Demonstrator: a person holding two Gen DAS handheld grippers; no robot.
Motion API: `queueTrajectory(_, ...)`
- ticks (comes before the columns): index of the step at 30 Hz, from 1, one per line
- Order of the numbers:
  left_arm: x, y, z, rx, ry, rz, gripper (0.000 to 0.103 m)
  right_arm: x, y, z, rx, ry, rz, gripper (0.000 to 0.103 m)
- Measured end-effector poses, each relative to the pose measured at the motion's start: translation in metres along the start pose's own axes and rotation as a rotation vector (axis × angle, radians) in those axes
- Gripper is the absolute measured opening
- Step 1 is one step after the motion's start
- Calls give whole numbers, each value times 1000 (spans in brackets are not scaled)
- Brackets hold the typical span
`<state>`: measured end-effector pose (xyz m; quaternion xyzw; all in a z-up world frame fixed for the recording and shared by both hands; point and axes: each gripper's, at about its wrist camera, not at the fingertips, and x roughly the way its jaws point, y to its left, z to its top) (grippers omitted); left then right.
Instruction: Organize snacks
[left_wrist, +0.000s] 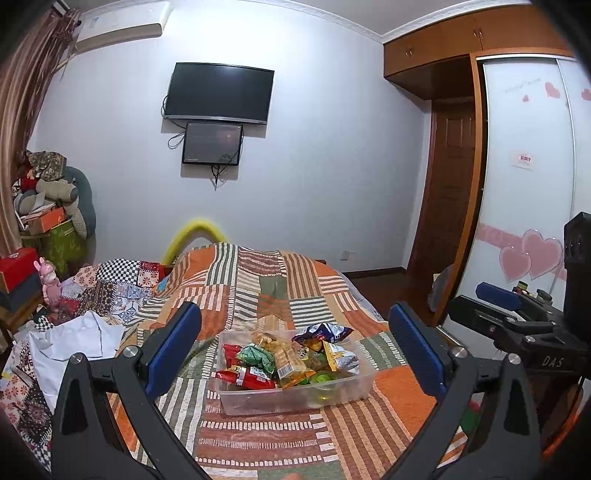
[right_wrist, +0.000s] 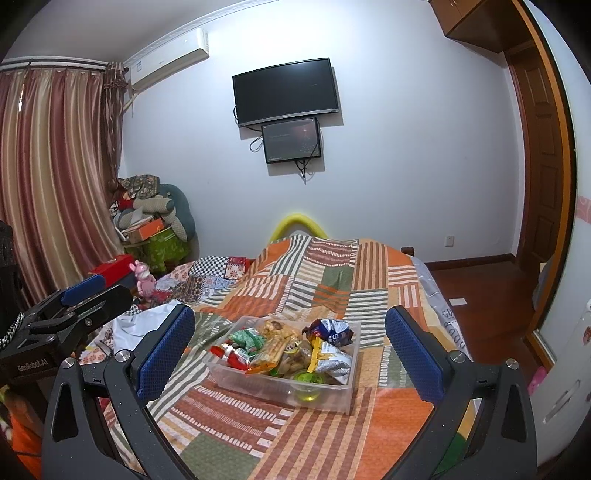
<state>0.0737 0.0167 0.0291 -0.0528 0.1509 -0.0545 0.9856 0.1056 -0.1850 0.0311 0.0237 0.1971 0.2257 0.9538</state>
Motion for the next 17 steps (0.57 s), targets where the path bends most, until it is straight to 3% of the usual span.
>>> queueTrajectory(17,3,2,-5,-8,22,-18,103,-1,2,1,5,0,-6,103)
